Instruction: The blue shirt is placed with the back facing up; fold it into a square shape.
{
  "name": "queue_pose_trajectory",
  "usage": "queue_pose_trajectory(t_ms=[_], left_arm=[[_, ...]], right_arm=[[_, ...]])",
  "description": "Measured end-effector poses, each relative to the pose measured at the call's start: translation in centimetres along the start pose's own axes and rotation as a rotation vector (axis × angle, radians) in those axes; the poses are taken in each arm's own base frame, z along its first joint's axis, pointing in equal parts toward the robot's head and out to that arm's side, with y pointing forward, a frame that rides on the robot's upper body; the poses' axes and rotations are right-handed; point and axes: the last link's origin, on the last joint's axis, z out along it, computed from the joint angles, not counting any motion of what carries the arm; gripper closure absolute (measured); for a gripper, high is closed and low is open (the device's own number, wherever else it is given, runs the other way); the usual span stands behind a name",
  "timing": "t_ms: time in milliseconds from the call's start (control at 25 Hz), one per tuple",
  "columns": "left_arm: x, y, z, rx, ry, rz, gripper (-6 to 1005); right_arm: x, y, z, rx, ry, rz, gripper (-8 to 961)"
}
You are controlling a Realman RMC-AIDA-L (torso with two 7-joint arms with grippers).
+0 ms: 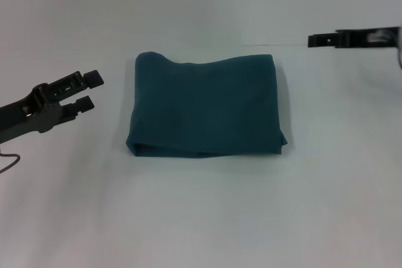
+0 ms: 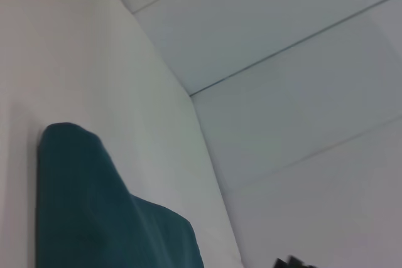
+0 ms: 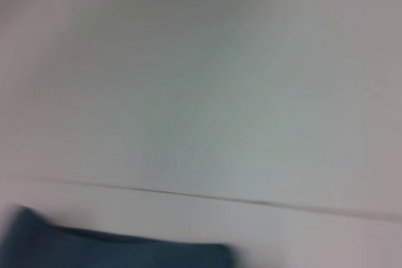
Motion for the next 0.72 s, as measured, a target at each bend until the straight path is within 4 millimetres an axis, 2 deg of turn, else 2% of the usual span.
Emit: queue_pose_trajectory(t_ms=[240,440,560,720], left_arm=[[-0.1,0.4,0.3,-0.007,-0.068,0.064,84],[-1.2,0.3,1.0,0.02,-0.153,0.046,84],[-2.2,0.3,1.8,0.019,-0.194,-0.009,85],[-3.0,0.3,3.0,0.016,-0.221,-0.084,85]], right_arm=[[3.8,-3.5,-6.2,-0.351,-0.07,0.328,113],[7.5,-5.0,-10.2,-0.524,-0.082,0.486,112],[9.4,-5.4,-11.6,-0.56,-0.083,0.534,112],[10.4,-5.7,-12.1,-0.558,-0.075,0.559,112]])
